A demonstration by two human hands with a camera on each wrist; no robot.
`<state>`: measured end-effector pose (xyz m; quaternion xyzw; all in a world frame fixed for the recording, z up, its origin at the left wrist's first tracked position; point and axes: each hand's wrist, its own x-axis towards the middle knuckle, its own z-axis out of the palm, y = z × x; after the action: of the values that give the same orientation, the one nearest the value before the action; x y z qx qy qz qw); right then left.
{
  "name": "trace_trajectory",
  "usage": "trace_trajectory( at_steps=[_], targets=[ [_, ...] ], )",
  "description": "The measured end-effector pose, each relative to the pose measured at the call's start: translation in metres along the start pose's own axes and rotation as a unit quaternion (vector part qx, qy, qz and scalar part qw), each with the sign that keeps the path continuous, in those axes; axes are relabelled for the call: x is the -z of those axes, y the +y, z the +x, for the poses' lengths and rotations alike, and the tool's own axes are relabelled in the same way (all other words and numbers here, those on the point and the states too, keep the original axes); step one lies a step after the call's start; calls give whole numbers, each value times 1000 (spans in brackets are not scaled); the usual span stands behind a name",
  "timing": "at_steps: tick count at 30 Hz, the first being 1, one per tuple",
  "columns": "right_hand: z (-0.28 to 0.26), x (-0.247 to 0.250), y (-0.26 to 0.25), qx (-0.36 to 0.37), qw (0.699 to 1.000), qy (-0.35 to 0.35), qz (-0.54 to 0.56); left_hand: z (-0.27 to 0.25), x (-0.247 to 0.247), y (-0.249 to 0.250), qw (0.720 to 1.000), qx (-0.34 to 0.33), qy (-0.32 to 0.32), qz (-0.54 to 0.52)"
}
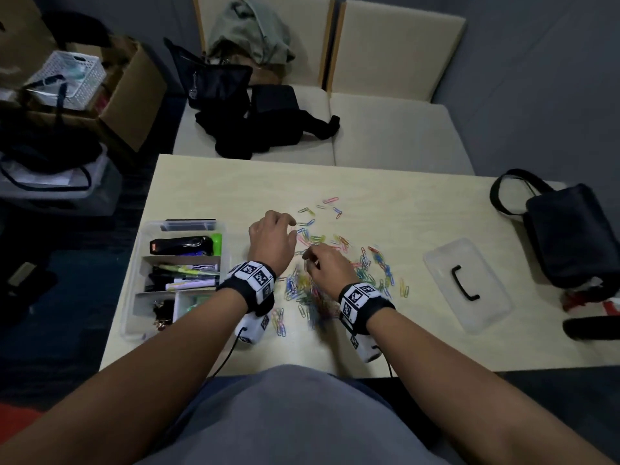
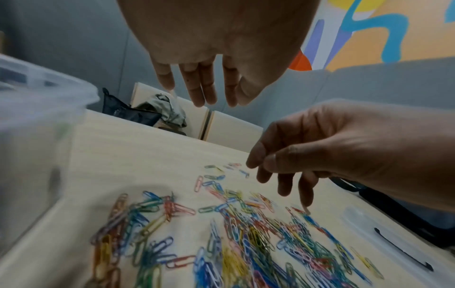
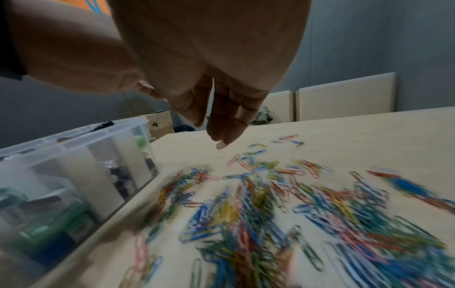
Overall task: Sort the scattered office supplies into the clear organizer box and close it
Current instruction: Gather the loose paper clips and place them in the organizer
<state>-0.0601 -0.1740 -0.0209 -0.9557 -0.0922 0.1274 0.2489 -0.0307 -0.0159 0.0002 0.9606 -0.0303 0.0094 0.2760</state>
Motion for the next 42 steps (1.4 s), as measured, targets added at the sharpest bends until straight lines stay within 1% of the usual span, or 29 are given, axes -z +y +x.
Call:
trace_trajectory(
  at_steps=[4, 7, 9, 12, 15, 17, 21, 29, 33, 39, 42],
  targets=[
    [-5, 4, 47, -41, 998, -27, -49, 3, -27, 10, 997, 13, -72, 11],
    [-6, 7, 78, -75, 992, -55, -84, 6, -43, 16, 993, 20, -110, 27],
    [-4, 9, 97, -84, 988, -73, -111, 8, -56, 18, 988, 34, -143, 42],
    [-1, 13, 124, -90, 978, -103, -156, 9, -77, 17, 974, 44, -208, 74],
    [3, 18, 150, -111, 974, -96, -172, 7, -95, 17, 955, 40, -270, 117],
    [6, 20, 164, -126, 974, -98, -161, 4, -104, 17, 946, 29, -289, 141],
    [11, 21, 175, -123, 977, -91, -148, 1, -120, 19, 937, 11, -299, 181],
    [4, 7, 164, -71, 987, -65, -128, 4, -131, 27, 943, 1, -295, 151],
    [1, 2, 158, -70, 990, -66, -103, 7, -131, 30, 950, -9, -287, 123],
    [1, 3, 157, -86, 992, -65, -61, 11, -131, 31, 957, 19, -281, 72],
    [1, 7, 159, -97, 992, -52, -61, 14, -129, 31, 960, 23, -273, 58]
  ],
)
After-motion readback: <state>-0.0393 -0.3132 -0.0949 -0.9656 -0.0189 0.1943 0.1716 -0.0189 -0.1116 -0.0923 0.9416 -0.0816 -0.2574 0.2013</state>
